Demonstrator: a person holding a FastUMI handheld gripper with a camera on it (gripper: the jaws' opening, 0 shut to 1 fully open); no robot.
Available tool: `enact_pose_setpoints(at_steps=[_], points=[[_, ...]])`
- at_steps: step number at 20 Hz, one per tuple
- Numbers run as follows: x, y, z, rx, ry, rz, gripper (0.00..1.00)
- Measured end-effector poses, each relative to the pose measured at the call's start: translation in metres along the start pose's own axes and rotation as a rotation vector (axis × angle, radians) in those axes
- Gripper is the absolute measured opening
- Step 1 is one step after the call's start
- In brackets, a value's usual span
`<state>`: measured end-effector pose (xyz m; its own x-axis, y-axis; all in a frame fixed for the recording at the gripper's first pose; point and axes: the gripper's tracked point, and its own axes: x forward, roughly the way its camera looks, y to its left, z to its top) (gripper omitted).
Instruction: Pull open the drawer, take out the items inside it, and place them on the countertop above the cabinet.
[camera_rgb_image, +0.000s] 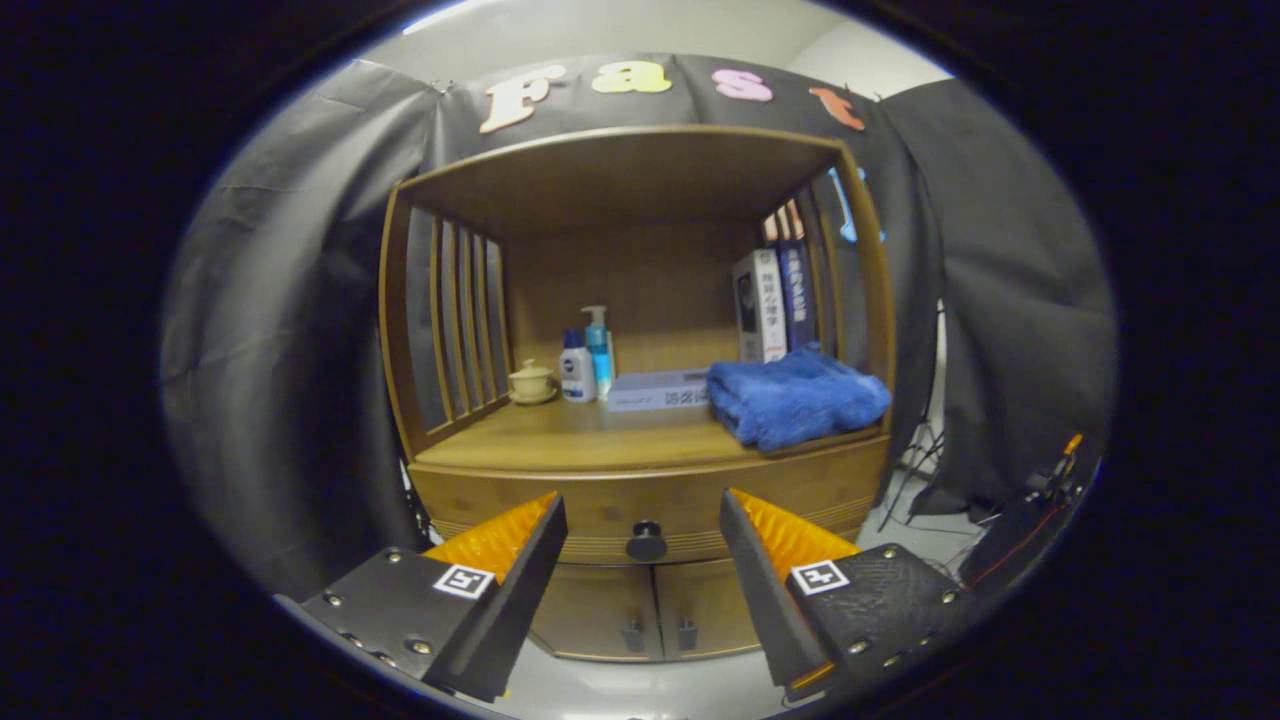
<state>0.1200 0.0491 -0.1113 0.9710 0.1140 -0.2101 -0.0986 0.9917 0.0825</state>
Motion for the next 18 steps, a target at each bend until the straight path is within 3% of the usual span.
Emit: enact_pose_setpoints(at_steps=[5,6,9,11,17,18], points=[[0.063,-0.009,-0.049,0.038,0.11,-0.004,0.91],[0.073,-0.01,-0.058,0.044,0.128,0.003,0.82],[0.095,-0.008,-0.082,0.066,0.178,0.028,0.79],[0.112,-0.012,-0.095,0.058,0.206,0.0,0.79],[0.124,-0.019,-0.106,0.025,0.24,-0.027,0.44],[0.122,-0.019,-0.104,0.021,0.233,-0.026,0.42]])
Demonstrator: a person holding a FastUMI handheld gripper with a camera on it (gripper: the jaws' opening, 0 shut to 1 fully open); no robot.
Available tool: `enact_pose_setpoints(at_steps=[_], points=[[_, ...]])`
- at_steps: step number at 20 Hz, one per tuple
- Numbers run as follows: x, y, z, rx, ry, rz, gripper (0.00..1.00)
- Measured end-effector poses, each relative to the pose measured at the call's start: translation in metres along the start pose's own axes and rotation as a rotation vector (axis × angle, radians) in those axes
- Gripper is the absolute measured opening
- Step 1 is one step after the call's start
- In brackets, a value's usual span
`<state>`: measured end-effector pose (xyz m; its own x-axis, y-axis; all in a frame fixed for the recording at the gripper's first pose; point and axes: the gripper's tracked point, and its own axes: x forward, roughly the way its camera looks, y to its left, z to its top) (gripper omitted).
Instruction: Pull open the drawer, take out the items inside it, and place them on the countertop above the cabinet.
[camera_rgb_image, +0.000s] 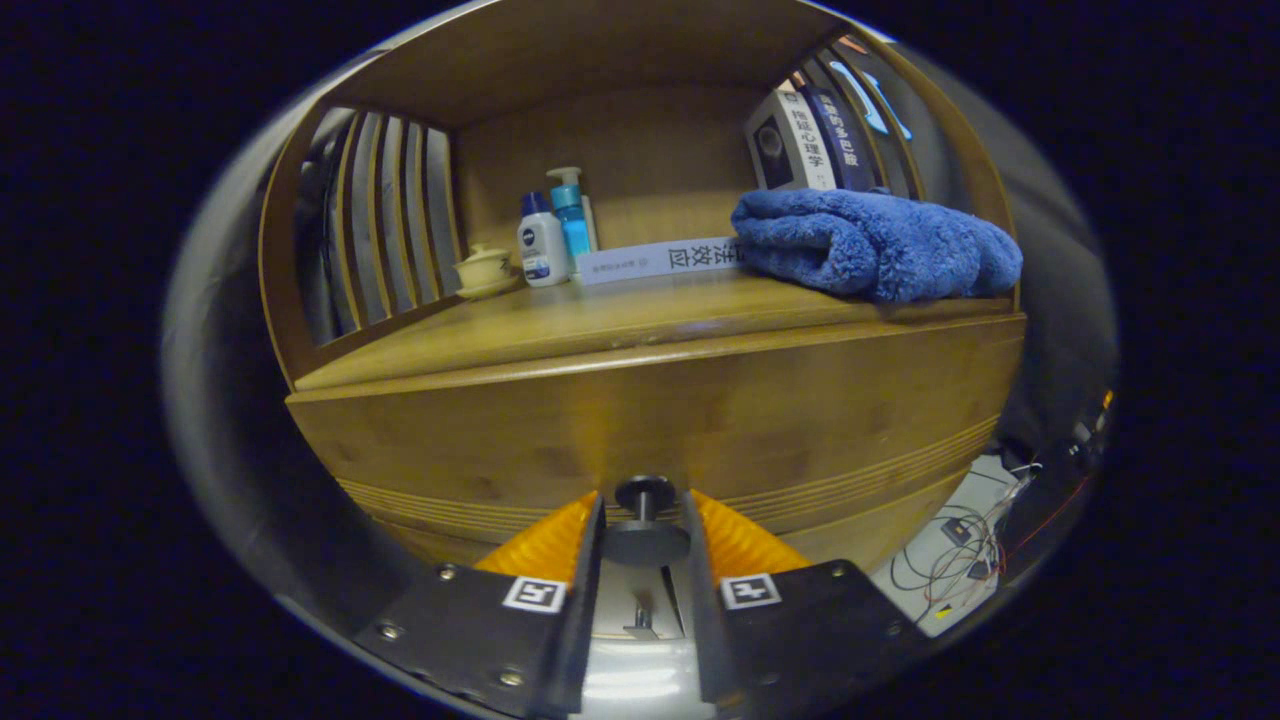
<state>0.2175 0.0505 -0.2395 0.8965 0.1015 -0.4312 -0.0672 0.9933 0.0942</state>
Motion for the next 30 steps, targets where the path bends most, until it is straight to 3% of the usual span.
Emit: enact_pose_setpoints(at_steps=[5,6,13,30], points=[[0.002,-0.001,-0.003,-0.077,0.037,-0.017,0.4],[-0.001,-0.001,-0.004,-0.091,0.041,-0.016,0.34],[-0.005,-0.001,-0.006,-0.023,0.029,-0.028,0.33],[-0.096,-0.013,-0.041,0.038,0.004,-0.108,0.33]])
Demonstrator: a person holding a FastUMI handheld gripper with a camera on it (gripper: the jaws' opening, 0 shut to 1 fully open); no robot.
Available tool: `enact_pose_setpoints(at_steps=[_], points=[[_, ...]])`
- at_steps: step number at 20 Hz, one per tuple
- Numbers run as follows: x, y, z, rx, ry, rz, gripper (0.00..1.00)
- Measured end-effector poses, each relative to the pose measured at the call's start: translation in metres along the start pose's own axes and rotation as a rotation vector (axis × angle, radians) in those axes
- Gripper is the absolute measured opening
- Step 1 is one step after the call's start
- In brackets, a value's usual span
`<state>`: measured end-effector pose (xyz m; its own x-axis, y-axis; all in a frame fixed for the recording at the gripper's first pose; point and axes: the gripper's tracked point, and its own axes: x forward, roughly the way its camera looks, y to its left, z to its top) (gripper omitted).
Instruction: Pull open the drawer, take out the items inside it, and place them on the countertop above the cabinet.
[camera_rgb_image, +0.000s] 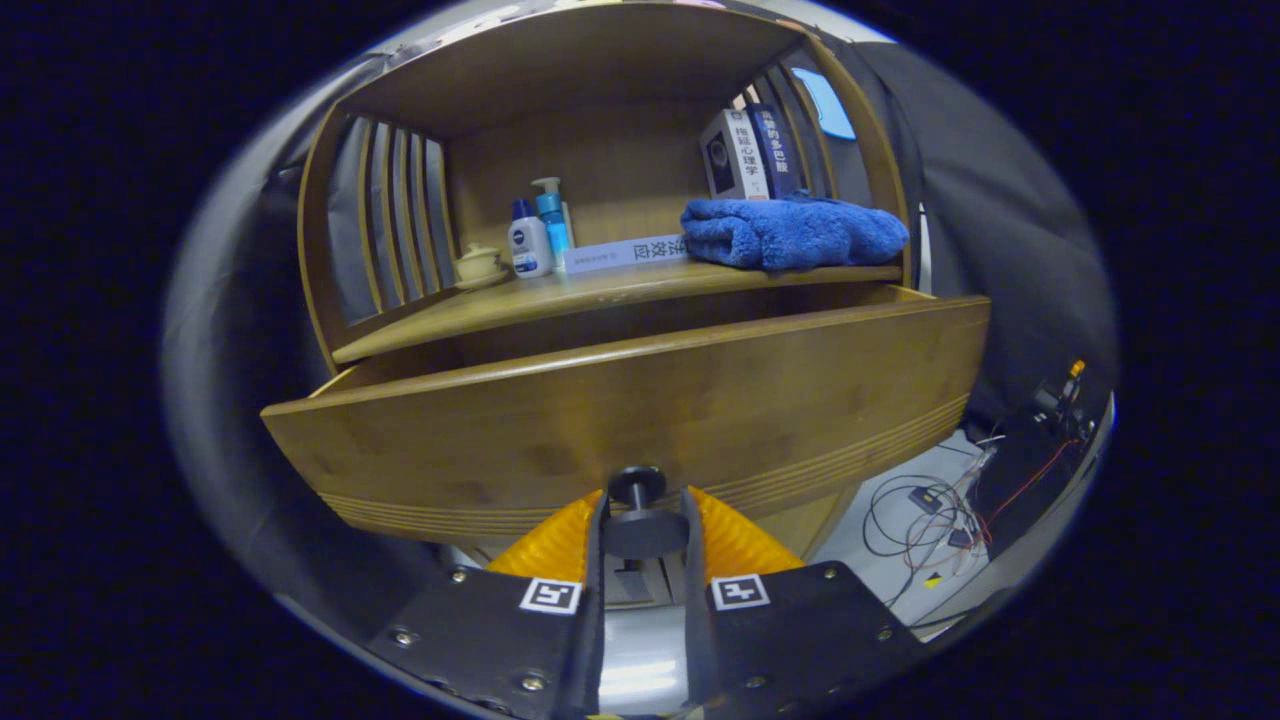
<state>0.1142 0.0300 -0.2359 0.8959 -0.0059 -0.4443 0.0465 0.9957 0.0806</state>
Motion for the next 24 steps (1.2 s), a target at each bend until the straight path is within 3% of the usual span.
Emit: enact_pose_setpoints(at_steps=[12,16,24], points=[[-0.065,-0.012,-0.035,-0.001,0.031,-0.059,0.33],[-0.071,-0.01,-0.039,-0.01,0.043,-0.086,0.33],[-0.072,-0.011,-0.039,0.008,0.023,-0.062,0.36]])
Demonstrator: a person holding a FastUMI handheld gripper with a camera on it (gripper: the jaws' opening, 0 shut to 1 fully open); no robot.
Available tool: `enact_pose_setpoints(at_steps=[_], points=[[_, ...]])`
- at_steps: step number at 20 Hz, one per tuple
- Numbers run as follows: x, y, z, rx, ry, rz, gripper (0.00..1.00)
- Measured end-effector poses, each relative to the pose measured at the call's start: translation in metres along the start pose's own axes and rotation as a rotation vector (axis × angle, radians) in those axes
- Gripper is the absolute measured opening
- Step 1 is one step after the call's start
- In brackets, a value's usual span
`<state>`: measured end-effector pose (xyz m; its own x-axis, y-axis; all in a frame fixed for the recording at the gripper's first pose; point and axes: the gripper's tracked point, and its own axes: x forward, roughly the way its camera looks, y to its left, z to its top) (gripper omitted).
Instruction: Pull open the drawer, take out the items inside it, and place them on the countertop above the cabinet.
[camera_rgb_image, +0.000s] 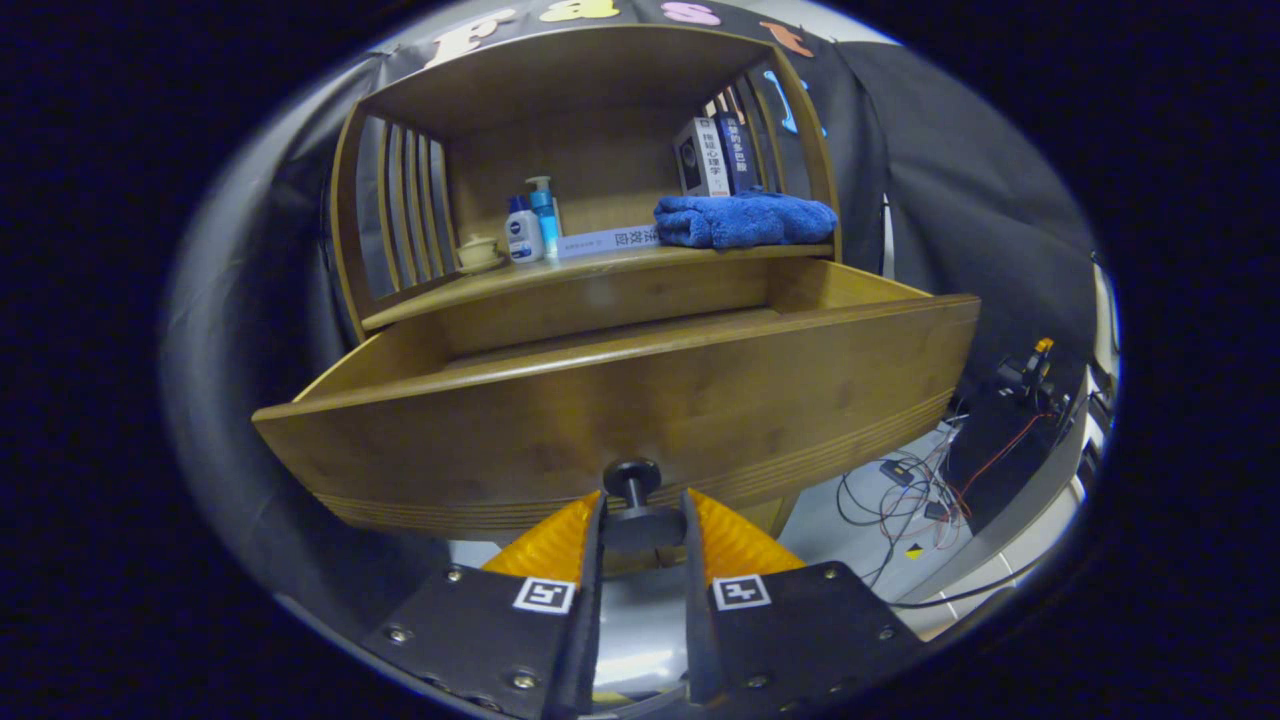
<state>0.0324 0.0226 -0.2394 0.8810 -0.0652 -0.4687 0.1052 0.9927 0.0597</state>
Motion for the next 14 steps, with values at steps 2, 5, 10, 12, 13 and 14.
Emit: enact_pose_setpoints(at_steps=[2,5,10,12,13,14], points=[[-0.003,0.007,0.0,-0.016,0.006,0.016,0.44],[-0.012,0.013,0.011,-0.026,-0.017,0.034,0.59],[-0.04,0.026,0.072,-0.047,-0.16,0.051,0.68],[-0.044,0.037,0.099,-0.064,-0.186,0.059,0.68],[-0.042,0.044,0.111,-0.071,-0.192,0.069,0.68],[-0.036,0.052,0.123,-0.075,-0.182,0.077,0.68]])
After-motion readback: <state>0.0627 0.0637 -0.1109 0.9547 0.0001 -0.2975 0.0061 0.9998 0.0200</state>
